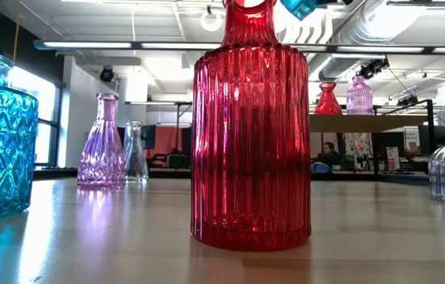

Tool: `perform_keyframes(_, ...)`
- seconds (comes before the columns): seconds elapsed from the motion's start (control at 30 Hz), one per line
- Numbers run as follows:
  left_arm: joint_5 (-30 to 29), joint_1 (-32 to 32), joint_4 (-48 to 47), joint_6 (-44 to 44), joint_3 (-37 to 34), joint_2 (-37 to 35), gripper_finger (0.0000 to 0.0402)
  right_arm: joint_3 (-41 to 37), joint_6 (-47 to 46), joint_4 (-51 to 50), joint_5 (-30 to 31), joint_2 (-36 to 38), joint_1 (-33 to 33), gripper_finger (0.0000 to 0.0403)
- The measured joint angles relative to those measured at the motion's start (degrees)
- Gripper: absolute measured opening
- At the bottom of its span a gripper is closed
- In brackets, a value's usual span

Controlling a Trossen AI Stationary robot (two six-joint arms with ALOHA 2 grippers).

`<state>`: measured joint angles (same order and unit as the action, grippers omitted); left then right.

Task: Sort vases onto shelf
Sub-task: Put the top left blue vase on the shelf

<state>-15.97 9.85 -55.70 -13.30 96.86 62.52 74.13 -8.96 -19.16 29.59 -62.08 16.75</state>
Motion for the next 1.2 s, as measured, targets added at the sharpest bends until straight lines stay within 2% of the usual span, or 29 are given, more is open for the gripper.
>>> perform_keyframes(0.2,0.0,0.0,0.0,0.0,0.0,0.0,0.0113,0.0,0.0,3.8,7.1,-5.3,-2.0,0.0269)
perform_keyframes(0.47,0.0,0.0,0.0,0.0,0.0,0.0,0.0113,0.0,0.0,9.6,7.3,-11.2,-2.2,0.0269)
perform_keyframes(0.73,0.2,0.0,-0.1,1.0,0.0,0.0,0.0113,0.0,4.4,22.7,9.4,-15.3,-2.1,0.0269)
perform_keyframes(0.87,0.2,0.0,-0.1,1.0,0.0,0.0,0.0113,0.0,6.4,24.7,9.8,-15.5,-1.4,0.0269)
perform_keyframes(1.07,0.4,0.0,-0.1,1.0,0.0,0.0,0.0113,-0.5,5.5,20.2,10.0,-14.1,0.4,0.0269)
perform_keyframes(1.2,0.4,0.0,-0.2,1.0,0.0,0.0,0.0113,-7.8,3.7,25.6,8.8,-10.6,1.3,0.0269)
